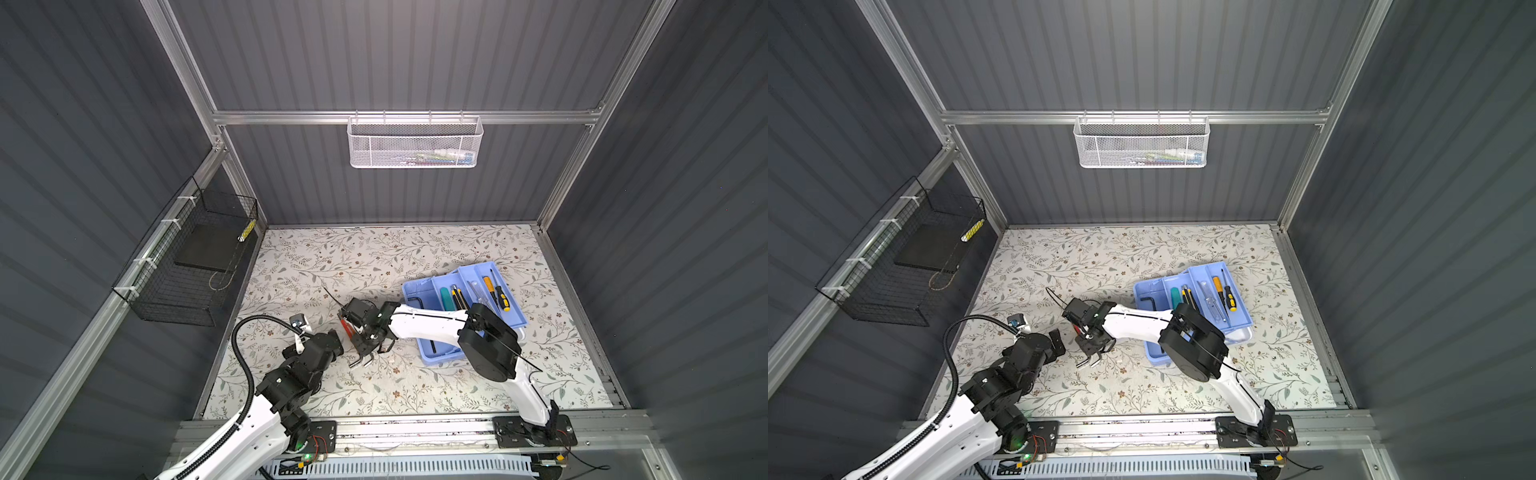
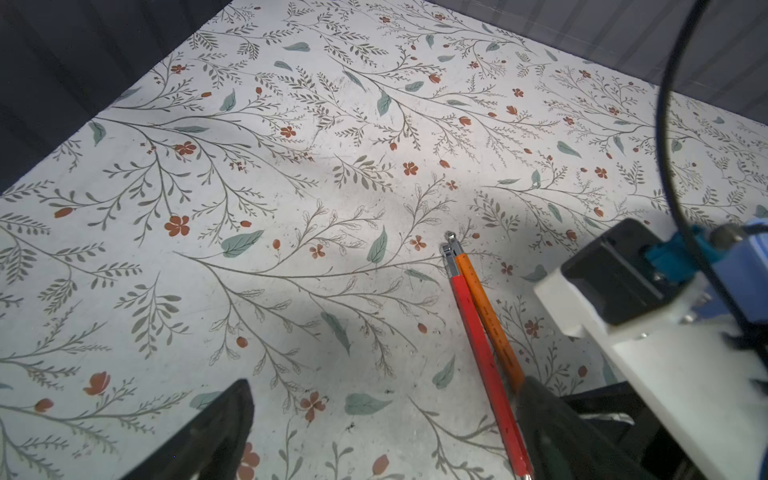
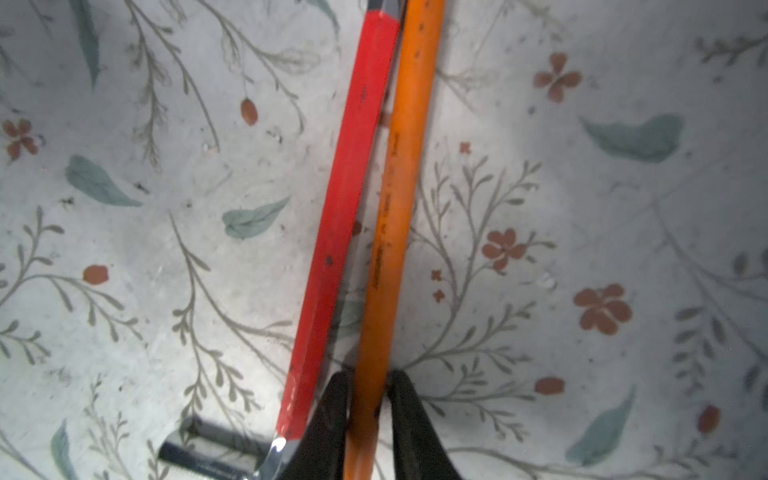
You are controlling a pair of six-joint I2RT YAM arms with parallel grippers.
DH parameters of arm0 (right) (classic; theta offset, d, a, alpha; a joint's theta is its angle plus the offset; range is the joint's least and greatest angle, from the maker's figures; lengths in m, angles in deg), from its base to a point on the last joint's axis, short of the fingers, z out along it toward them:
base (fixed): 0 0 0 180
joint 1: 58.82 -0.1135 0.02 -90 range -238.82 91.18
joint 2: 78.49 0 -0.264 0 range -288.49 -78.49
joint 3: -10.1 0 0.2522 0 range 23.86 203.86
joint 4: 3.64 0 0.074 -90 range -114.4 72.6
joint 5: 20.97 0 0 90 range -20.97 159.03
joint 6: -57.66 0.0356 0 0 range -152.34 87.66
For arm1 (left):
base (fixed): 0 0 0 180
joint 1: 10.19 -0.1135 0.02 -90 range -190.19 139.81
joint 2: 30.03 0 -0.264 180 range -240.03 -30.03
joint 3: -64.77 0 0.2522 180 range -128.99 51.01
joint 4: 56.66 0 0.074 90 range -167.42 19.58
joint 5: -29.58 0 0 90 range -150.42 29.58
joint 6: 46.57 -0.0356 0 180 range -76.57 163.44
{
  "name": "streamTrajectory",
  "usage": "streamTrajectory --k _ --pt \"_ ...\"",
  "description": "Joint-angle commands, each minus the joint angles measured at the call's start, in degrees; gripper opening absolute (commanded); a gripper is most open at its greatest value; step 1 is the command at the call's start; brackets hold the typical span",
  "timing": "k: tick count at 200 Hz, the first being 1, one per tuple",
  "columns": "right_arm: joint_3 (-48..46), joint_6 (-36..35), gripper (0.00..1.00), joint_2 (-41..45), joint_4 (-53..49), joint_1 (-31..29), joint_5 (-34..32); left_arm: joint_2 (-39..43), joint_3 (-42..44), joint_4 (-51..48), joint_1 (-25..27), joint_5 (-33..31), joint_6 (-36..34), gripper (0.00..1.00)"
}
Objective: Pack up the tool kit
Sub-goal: 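Lower the right gripper onto the orange hex key and close on it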
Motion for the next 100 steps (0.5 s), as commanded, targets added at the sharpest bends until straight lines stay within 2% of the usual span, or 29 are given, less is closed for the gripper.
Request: streamTrajectory --k 1,31,100 --pt "0.98 0.48 0.22 -3.2 -3.85 -0.17 -2.61 0.84 0.16 -0.71 -0.15 -0.57 0.18 0.99" --pt "1.5 0.74 0.16 -4.36 -4.27 -0.06 -3.49 0.92 0.24 -0.78 -0.19 -0.53 0.11 0.99" --pt "0.71 1.61 0.03 -0.38 -4.16 0.36 -3.76 0.84 0.21 -0.73 -0.12 -0.53 0.11 0.99"
